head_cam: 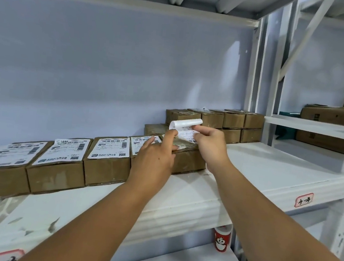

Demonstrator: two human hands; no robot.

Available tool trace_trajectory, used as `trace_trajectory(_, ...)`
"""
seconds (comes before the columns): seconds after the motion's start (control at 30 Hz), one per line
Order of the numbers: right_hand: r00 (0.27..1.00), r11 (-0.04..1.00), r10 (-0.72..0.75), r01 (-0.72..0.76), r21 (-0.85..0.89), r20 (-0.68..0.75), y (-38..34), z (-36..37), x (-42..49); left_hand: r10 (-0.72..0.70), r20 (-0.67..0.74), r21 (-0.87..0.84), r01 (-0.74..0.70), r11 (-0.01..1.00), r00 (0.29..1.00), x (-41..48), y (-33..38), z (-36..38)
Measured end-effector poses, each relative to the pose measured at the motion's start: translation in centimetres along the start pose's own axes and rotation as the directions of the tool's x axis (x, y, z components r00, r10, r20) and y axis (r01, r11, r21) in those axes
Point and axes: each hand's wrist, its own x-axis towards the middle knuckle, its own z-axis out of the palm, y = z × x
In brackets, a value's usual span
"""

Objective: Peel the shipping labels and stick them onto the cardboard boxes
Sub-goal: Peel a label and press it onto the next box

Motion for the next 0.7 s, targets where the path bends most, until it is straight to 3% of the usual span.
trace_trajectory(0.23, 0.999, 0.995, -0.032, 0.033, -0.099, 0.015, 0.17, -0.12, -0.25, -0.039, -0.023, 0.105, 0.041, 0.994, 0.999, -0.12, 0.2, -0.29)
trace_trajectory(0.7, 0.993, 0.978, -0.103, 0.112, -0.175, 0.061, -0.01, -0.1, -0.11, -0.054, -0.011, 0.153, 0.055, 0.987, 0.998, -0.27, 0.07, -0.22)
